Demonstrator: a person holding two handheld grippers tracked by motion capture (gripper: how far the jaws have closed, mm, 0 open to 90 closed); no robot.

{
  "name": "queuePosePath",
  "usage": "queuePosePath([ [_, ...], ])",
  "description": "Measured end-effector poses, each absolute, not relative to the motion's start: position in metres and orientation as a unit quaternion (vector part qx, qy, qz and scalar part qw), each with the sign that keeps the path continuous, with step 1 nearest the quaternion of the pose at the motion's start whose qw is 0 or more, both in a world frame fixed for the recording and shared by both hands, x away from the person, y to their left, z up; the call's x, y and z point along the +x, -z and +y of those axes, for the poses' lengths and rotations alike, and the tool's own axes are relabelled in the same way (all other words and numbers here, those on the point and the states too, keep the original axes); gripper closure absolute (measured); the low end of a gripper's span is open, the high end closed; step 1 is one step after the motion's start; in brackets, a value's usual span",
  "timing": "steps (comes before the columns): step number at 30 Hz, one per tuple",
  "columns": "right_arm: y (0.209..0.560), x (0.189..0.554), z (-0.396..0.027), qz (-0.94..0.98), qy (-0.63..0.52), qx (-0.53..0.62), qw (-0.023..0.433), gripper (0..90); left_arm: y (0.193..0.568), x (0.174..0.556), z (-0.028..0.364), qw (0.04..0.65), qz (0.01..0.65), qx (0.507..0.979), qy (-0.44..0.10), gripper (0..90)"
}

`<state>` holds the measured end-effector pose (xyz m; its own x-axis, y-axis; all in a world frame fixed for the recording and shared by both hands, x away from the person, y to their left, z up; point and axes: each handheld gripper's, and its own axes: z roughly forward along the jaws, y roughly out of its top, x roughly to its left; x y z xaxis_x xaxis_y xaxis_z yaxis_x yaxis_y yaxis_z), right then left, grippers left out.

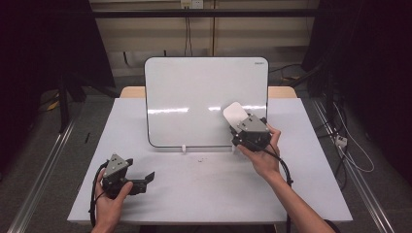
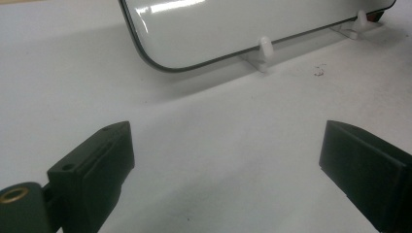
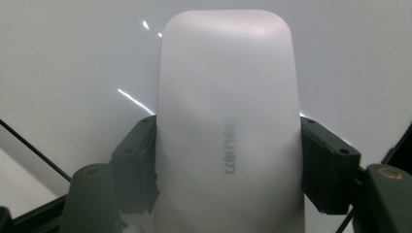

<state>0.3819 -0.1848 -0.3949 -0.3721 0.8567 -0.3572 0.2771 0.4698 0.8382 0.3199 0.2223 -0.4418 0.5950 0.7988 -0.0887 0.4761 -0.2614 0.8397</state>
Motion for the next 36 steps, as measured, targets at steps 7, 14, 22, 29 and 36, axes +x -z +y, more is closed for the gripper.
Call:
queuePosePath([
  [7, 0.403, 0.384, -0.189, 0.752, -0.341, 0.386, 0.412, 31.6, 0.441, 0.32, 0.222, 0.447, 0.414, 0.772, -0.182, 5.5],
  [14, 0.409, 0.389, -0.196, 0.75, -0.331, 0.397, 0.413, 31.6, 0.442, 0.321, 0.221, 0.445, 0.413, 0.774, -0.18, 5.5],
  [22, 0.418, 0.392, -0.197, 0.757, -0.302, 0.391, 0.429, 31.6, 0.442, 0.321, 0.221, 0.447, 0.409, 0.776, -0.178, 5.5],
  [29, 0.421, 0.394, -0.198, 0.759, -0.297, 0.392, 0.426, 31.3, 0.44, 0.319, 0.223, 0.453, 0.405, 0.774, -0.178, 5.5],
  [36, 0.416, 0.394, -0.207, 0.756, -0.325, 0.416, 0.386, 17.0, 0.44, 0.32, 0.223, 0.45, 0.407, 0.774, -0.18, 5.5],
])
